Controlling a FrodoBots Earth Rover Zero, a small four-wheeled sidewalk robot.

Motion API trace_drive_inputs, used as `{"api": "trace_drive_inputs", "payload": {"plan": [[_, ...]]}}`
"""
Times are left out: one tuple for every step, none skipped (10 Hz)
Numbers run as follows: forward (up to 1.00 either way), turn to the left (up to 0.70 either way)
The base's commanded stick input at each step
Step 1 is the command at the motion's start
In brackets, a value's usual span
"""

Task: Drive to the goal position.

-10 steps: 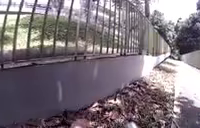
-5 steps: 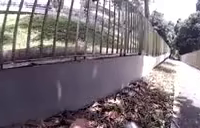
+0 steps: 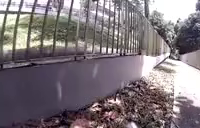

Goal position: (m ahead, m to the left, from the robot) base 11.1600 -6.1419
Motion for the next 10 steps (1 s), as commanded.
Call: {"api": "trace_drive_inputs", "payload": {"plan": [[0.00, -1.00], [0.00, -0.77], [-0.47, -0.22], [-1.00, 0.00], [-1.00, 0.00], [-1.00, 0.00], [-1.00, 0.00], [-1.00, 0.00], [-1.00, 0.00], [-1.00, 0.00]]}}
